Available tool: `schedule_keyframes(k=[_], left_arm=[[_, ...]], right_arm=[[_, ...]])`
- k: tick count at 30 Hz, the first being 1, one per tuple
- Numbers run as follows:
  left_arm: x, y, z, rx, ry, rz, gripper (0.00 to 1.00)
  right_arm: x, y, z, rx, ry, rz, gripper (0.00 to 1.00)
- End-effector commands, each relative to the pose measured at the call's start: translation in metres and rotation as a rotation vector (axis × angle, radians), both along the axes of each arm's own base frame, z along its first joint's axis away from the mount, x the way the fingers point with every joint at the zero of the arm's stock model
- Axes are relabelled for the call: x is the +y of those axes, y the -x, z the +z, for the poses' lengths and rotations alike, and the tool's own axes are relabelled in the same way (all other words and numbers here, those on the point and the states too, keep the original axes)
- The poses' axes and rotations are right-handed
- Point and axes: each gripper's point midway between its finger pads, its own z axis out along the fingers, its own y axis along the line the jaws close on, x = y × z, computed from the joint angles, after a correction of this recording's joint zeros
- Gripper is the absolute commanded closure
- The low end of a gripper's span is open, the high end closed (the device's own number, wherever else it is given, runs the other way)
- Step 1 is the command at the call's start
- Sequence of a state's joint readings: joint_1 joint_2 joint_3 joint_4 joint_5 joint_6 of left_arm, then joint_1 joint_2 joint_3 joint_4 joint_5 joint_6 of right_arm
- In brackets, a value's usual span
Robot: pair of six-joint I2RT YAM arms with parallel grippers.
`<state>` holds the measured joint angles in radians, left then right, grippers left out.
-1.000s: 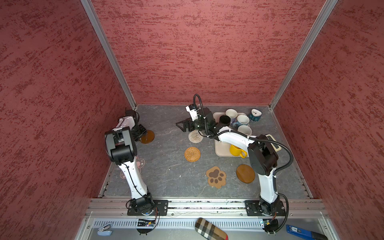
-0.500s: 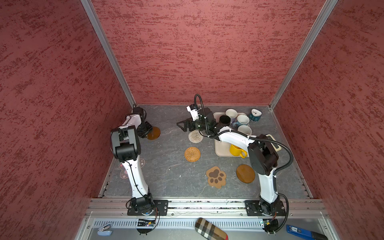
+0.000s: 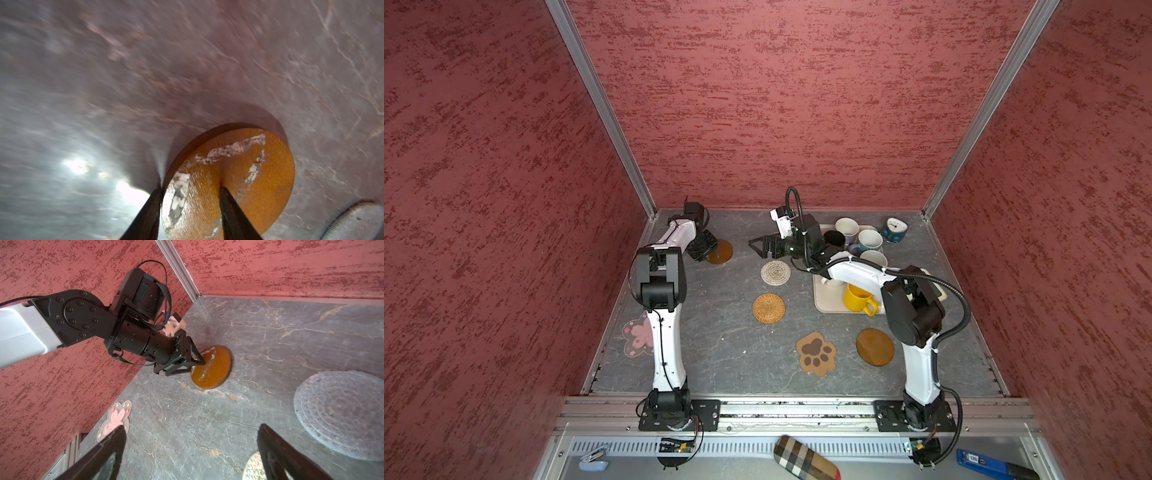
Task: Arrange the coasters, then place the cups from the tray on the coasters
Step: 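Carry the brown wooden coaster with the left gripper toward the zigzag coaster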
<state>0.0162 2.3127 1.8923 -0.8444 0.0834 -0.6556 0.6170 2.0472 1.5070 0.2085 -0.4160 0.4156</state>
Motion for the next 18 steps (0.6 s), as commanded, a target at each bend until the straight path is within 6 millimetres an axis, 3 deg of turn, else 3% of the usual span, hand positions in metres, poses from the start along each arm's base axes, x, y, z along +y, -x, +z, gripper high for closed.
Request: schedule_keyframes(k=[1,10,18], left_arm=[[-0.016,-0.003,-0.018,0.032,0.028,0.018,0.55],[-0.03,-0.022,-0.013,0.0,0.04,0.018,0.54],[-0.048,-0.025,-0.021,0.014,0.056,-0.026,0.54]], right_arm=[[-0.004,0.004,0.026,-0.045,-0.049,0.009,0.01],[-0.008,0.004,0.03,-0.049,-0.054,0.004,0.01],[-0.009,0.003,0.027,-0.046,-0.052,0.001,0.01]])
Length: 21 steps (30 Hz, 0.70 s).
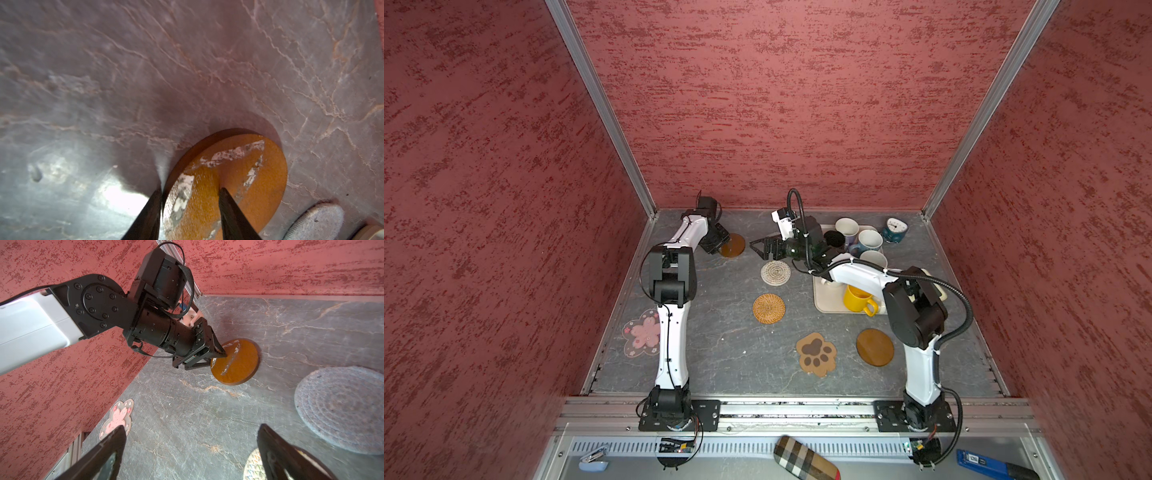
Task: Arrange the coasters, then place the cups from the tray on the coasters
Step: 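Carry the brown wooden coaster with the left gripper toward the zigzag coaster, then release the wooden coaster and swing the left gripper to the pink flower coaster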
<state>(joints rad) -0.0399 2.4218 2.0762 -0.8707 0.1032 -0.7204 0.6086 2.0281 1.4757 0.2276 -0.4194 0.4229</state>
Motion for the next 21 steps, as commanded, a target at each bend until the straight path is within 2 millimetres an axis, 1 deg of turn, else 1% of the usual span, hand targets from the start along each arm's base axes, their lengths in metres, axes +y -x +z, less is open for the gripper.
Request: schedule_keyframes(k=[1,7,10,12,14,17,21], left_arm=[[-0.015,0.008,-0.023,0.055,0.016,-0.027,0.54],[-0.019,0.008,-0.021,0.051,0.01,-0.045,0.54],[-0.012,0.01,-0.018,0.053,-0.002,-0.036,0.54],[-0.008,0.009,-0.013,0.044,-0.001,-0.029,0.52],[-0.005,0.006,-0.005,0.026,0.0,-0.025,0.47],[0.001,0.0,0.013,-0.016,-0.01,-0.022,0.39],[0.003,-0.011,0.042,-0.079,0.007,-0.023,0.32]], right_arm=[[-0.003,0.001,0.027,-0.048,-0.044,0.006,0.01],[-0.004,0.0,0.026,-0.047,-0.043,0.004,0.01],[-0.005,0.0,0.026,-0.046,-0.042,0.002,0.01],[-0.006,-0.001,0.028,-0.051,-0.039,-0.002,0.01],[-0.006,-0.002,0.032,-0.059,-0.038,-0.006,0.01],[-0.005,-0.006,0.039,-0.07,-0.037,-0.012,0.01],[-0.004,-0.014,0.051,-0.083,-0.02,-0.026,0.01]])
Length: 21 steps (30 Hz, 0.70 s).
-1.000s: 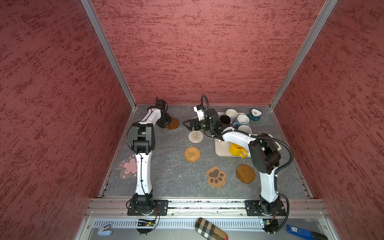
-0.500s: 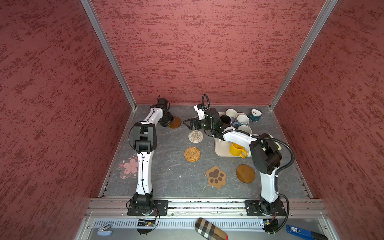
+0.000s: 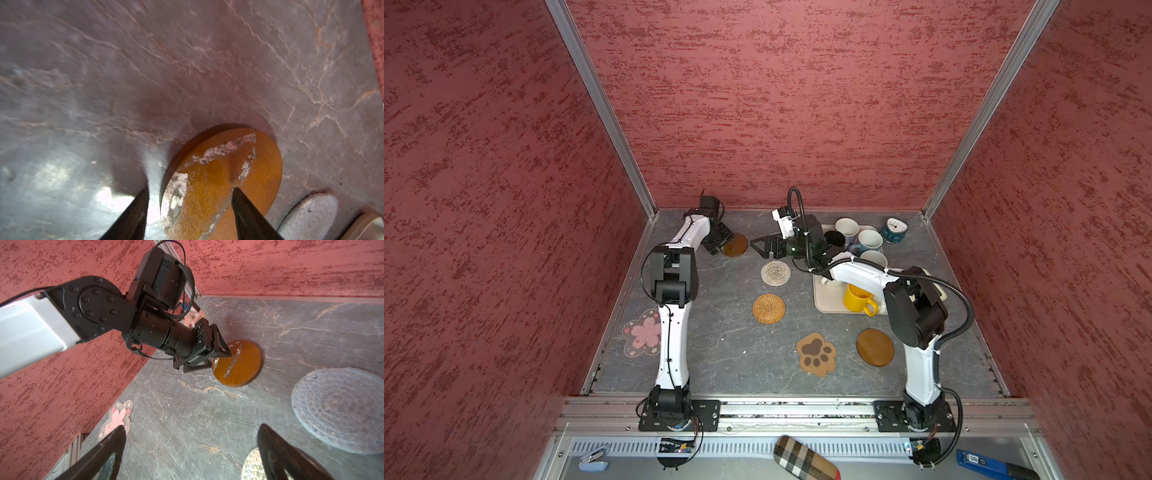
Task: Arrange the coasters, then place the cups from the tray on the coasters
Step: 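Release the wooden coaster and swing the left gripper to the pink flower coaster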
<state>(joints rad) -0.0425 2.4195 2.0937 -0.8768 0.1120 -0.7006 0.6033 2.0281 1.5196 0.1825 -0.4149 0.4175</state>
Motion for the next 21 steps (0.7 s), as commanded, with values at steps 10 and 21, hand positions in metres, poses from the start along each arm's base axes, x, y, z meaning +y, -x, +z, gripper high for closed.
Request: schedule_keyframes(k=[10,21], left_arm=[[0.032,0.041,0.134,-0.141,-0.109,0.045,0.15],[0.101,0.218,0.124,-0.027,-0.202,0.303,0.0]], right_arm=[[-0.013,0.0,0.053,-0.067,0.077,-0.064,0.02],[-0.009,0.051,0.03,0.007,0.153,-0.032,0.01]])
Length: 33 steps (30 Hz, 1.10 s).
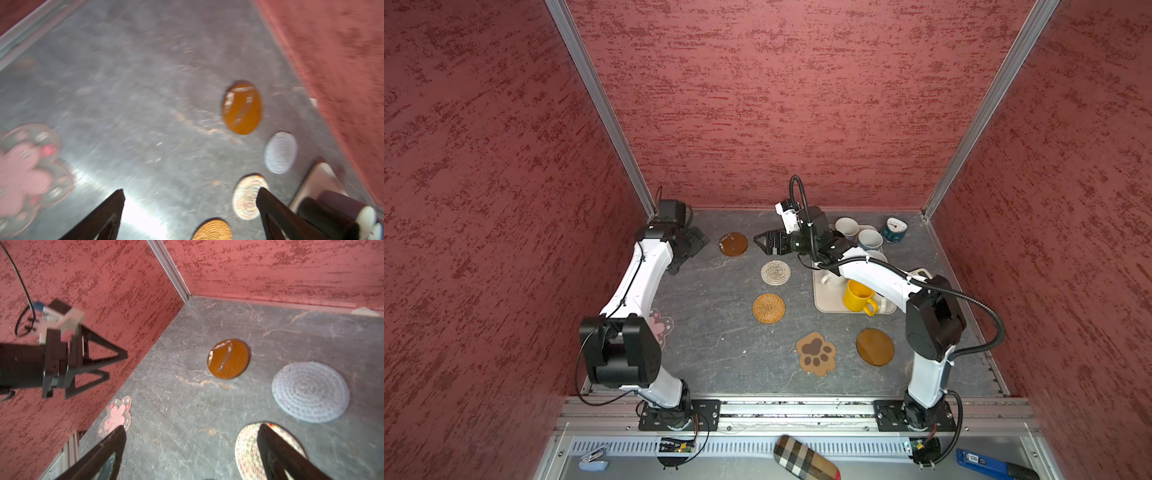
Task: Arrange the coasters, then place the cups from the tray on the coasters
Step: 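Release the wooden coaster and swing the left gripper to the pink flower coaster, then lower the left gripper onto the pink flower coaster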
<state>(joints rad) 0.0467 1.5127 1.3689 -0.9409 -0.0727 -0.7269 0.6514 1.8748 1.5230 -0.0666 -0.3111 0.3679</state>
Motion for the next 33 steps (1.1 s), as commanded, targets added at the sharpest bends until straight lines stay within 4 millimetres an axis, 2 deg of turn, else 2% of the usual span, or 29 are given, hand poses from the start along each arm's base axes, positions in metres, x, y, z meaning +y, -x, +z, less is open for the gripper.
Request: schedule_keyframes(k=[1,5,10,18,21,26,33], left_arm=[[0.036,0.043,-0.026,0.104,-0.034,0.153,0.0],[0.059,0.089,-0.053,0.195,-0.011,0.278,0.0],[0.07,0.131,-0.094,0.214,0.066,0.379,0.01],[0.086,0.177,-0.098,0.101,0.082,0.539,0.05],[0.094,0.196,-0.107,0.072,0.1,0.616,0.06],[0.109,0.208,-0.115,0.107,0.116,0.712,0.05],[0.131,0.194,-0.137,0.127,0.152,0.719,0.07]], right_arm=[[0.006,0.021,-0.005,0.004,0.053,0.006,0.01],[0.019,0.036,-0.02,0.047,0.067,0.037,0.01],[0.037,0.052,-0.028,0.078,0.062,0.084,0.01],[0.051,0.064,-0.038,0.116,0.062,0.121,0.01],[0.054,0.069,-0.043,0.125,0.069,0.133,0.01],[0.056,0.072,-0.05,0.135,0.093,0.146,0.01],[0.059,0.07,-0.055,0.144,0.101,0.15,0.01]])
